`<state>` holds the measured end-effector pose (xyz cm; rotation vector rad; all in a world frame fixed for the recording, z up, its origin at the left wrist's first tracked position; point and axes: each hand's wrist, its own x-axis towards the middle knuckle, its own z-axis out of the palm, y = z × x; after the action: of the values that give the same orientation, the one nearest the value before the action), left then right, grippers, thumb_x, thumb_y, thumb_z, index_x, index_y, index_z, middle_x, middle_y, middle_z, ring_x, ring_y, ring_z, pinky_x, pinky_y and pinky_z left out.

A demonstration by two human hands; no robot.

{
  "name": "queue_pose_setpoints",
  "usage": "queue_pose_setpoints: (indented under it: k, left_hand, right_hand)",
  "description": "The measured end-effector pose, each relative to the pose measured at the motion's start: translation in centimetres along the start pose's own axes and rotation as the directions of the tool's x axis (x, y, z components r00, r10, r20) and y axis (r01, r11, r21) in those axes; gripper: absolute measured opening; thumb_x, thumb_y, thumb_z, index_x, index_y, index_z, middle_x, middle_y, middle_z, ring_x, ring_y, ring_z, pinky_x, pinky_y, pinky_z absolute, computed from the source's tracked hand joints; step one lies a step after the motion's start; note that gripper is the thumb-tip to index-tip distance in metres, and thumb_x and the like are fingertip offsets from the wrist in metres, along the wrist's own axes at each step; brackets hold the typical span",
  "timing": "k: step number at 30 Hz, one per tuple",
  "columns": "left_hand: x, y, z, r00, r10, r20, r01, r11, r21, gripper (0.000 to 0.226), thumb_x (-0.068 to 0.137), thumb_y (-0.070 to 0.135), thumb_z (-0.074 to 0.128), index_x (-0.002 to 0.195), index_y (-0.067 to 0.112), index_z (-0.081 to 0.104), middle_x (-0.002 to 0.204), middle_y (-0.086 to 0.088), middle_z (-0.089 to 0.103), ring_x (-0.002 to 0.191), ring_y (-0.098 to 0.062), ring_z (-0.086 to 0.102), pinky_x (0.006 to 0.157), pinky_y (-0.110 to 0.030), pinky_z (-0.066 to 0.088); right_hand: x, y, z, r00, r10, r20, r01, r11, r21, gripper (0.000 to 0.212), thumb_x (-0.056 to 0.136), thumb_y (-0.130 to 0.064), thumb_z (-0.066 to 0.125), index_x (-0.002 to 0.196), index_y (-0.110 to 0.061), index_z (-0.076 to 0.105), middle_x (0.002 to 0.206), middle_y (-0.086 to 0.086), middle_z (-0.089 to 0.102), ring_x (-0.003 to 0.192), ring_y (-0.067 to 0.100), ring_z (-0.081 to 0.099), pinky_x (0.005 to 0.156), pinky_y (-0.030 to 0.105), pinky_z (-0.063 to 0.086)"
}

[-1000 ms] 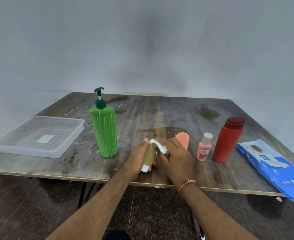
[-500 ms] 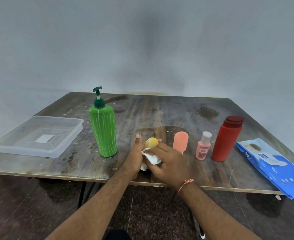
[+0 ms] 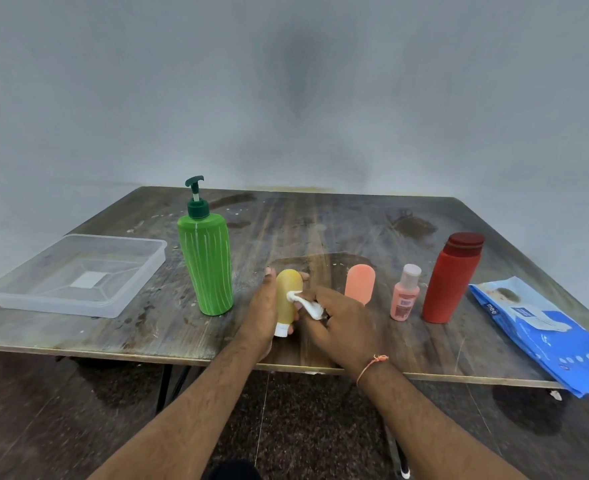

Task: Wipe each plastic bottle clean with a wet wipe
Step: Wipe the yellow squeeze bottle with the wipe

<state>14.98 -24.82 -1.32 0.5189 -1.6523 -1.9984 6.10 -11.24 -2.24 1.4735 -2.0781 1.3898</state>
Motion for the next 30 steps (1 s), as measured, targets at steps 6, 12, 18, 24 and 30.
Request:
queue_pose_setpoints:
  k: [6, 12, 18, 24, 30]
  left_hand:
    - [0.3, 0.0, -0.6, 0.998, -0.012, -0.061, 0.007, 0.997, -0.071, 0.070, 0.109, 0.061, 0.021, 0.121, 0.015, 0.073, 0.081, -0.001, 0.067, 0.059, -0.015, 0.056, 0.041, -0.025, 0.040]
    - [0.5, -0.3, -0.6, 0.978, -0.116, -0.176, 0.098, 0.989, -0.107, 0.069, 0.081, 0.059, 0.059, 0.123, 0.006, 0.065, 0.101, -0.018, 0.071, 0.066, -0.024, 0.066, 0.047, -0.030, 0.047]
    - [-0.5, 0.4, -0.1, 0.986, -0.022, -0.163, 0.011, 0.998, -0.069, 0.031, 0.089, 0.029, 0.046, 0.111, 0.011, 0.059, 0.090, -0.013, 0.069, 0.073, -0.028, 0.066, 0.060, -0.037, 0.051]
    - [-0.9, 0.1, 0.2, 0.993, 0.062, -0.097, -0.052, 0.993, 0.108, 0.020, 0.103, 0.026, 0.051, 0.119, 0.025, 0.063, 0.104, -0.005, 0.065, 0.094, -0.018, 0.059, 0.084, -0.034, 0.045]
    - [-0.3, -0.2, 0.3, 0.994, 0.080, -0.068, -0.067, 0.982, 0.175, 0.021, 0.110, 0.019, 0.050, 0.121, 0.033, 0.061, 0.111, 0.007, 0.068, 0.094, -0.002, 0.065, 0.081, -0.017, 0.050]
  right_hand:
    - [0.1, -0.3, 0.0, 0.995, 0.016, 0.103, -0.032, 0.987, 0.157, 0.025, 0.095, -0.027, 0.080, 0.112, -0.045, 0.078, 0.110, -0.025, 0.077, 0.101, -0.005, 0.070, 0.082, 0.014, 0.053]
    - [0.4, -0.1, -1.3, 0.927, 0.188, 0.323, -0.317, 0.853, 0.415, 0.012, 0.098, -0.016, 0.078, 0.108, -0.020, 0.085, 0.104, -0.007, 0.083, 0.100, 0.011, 0.076, 0.086, 0.027, 0.058]
    - [-0.9, 1.2, -4.4, 0.857, 0.297, 0.422, -0.464, 0.802, 0.377, 0.009, 0.097, -0.018, 0.079, 0.104, -0.016, 0.084, 0.094, 0.008, 0.080, 0.083, 0.010, 0.072, 0.072, 0.024, 0.055]
    - [-2.2, 2.7, -8.4, 0.836, 0.357, 0.416, -0.518, 0.765, 0.383, 0.006, 0.097, -0.016, 0.078, 0.097, -0.019, 0.084, 0.091, 0.005, 0.080, 0.081, 0.010, 0.072, 0.071, 0.022, 0.054]
    - [-2.8, 3.0, -9.0, 0.840, 0.376, 0.390, -0.523, 0.750, 0.404, 0.006, 0.097, -0.016, 0.078, 0.098, -0.017, 0.084, 0.096, 0.011, 0.081, 0.085, 0.016, 0.073, 0.077, 0.028, 0.057]
